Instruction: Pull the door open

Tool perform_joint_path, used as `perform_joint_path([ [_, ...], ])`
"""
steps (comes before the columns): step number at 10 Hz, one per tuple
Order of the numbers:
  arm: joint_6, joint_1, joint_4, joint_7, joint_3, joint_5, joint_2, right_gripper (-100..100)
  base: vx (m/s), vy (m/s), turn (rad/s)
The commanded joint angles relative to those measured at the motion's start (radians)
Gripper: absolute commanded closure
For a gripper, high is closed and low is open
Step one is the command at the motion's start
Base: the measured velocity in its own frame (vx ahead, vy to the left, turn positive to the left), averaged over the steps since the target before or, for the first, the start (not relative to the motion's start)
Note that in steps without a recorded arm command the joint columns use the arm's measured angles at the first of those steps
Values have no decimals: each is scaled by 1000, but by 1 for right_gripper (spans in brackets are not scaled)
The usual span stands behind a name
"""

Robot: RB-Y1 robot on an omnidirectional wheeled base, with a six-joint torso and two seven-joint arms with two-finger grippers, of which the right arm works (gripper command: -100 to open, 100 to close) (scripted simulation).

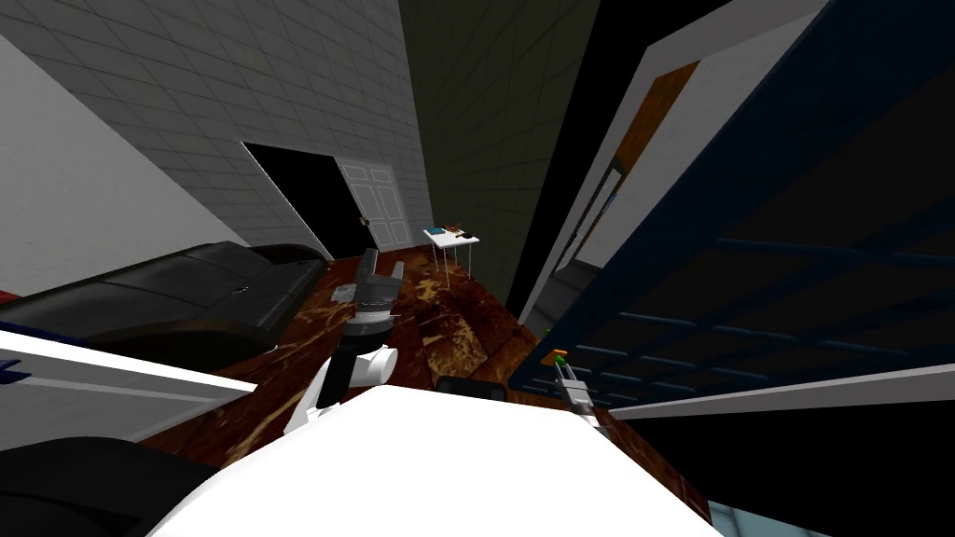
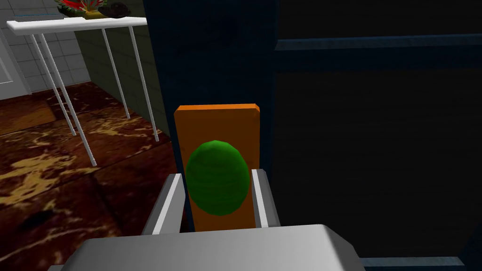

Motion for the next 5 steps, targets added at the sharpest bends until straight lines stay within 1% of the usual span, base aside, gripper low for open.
perform_joint_path([
  [1, -23, 2, 16, -14, 11, 4, -5, 100, -206, -40, 163],
  [4, -51, 4, 35, -32, 26, 10, -14, 100, -183, -43, 119],
  [5, -46, -1, 39, -30, 24, 10, -10, 100, -87, -26, 31],
])
